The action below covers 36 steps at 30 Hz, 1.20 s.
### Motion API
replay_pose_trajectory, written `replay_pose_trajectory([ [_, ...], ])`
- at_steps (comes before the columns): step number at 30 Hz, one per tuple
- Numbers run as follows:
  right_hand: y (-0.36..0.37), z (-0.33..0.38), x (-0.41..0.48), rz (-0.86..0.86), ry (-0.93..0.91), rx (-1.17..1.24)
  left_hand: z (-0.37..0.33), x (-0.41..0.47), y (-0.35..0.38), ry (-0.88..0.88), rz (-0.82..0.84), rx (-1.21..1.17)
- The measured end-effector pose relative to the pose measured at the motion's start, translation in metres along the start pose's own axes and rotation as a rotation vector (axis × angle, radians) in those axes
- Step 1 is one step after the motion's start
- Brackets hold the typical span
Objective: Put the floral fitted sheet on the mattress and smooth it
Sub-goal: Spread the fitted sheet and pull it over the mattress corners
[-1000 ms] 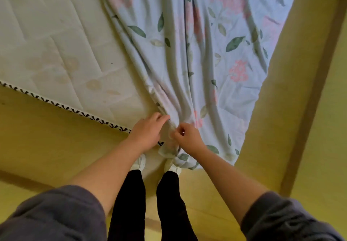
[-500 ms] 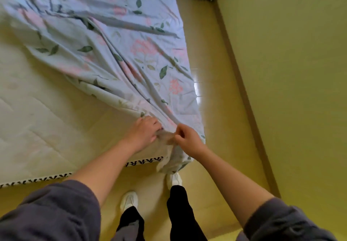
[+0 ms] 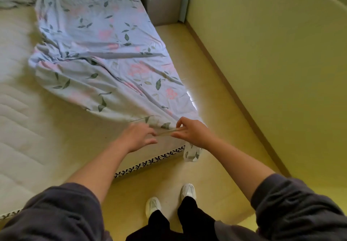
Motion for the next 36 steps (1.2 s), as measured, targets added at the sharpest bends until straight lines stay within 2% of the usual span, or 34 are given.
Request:
replay_pose_trajectory([
  [2,-0.001,-0.002,-0.01,0.042,-0.005,-0.007,0.01,-0.01,0.012,-0.042,0.039,0.126],
  [6,-0.001,0.008,-0.019,0.027,-0.071,0.028,0.0,-0.017,0.009,-0.088,-0.099,-0.053],
  [8,-0.001,0.02,-0.019,-0.011,-0.113,0.079,-0.017,-0.013,0.003,-0.074,-0.146,-0.039],
  [11,-0.006,0.028,-0.025,-0.088,-0.134,0.135,-0.03,-0.016,-0.013,-0.161,-0.334,-0.025],
  [14,-0.013,0.025,-0.033,-0.118,-0.136,0.132,-0.026,-0.024,-0.027,-0.178,-0.506,-0.195],
  [17,-0.017,0.017,-0.04,-0.133,-0.129,0.14,-0.019,-0.03,-0.028,-0.111,-0.487,-0.306],
  [20,-0.015,0.017,-0.045,-0.082,-0.115,0.109,-0.012,-0.04,-0.029,-0.075,-0.415,-0.247],
  [24,-0.005,0.017,-0.048,0.027,-0.09,-0.346,-0.014,-0.052,-0.022,0.018,-0.271,-0.046],
  [27,-0.003,0.013,-0.05,-0.029,-0.059,-0.435,-0.016,-0.053,-0.008,-0.015,-0.127,0.191],
  [29,-0.002,0.014,-0.053,-0.058,-0.064,-0.385,-0.016,-0.052,-0.009,-0.106,-0.146,0.284],
  [31,0.0,0.013,-0.053,-0.056,-0.08,-0.255,-0.011,-0.051,-0.014,-0.196,-0.168,0.198],
  [33,0.0,0.006,-0.053,-0.054,-0.054,-0.111,-0.006,-0.051,-0.01,-0.202,-0.111,0.074],
  [36,0.003,-0.008,-0.053,-0.064,0.046,-0.007,-0.008,-0.059,0.0,-0.117,-0.017,0.116],
])
Point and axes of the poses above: each hand's wrist, its own x-axis towards the middle knuckle, its own y-axis out of the palm, z = x × y, the point moved 7 cm from there along x, towards the middle knuckle, and after that the axes turned 9 degrees about z, right-handed, at the moved point
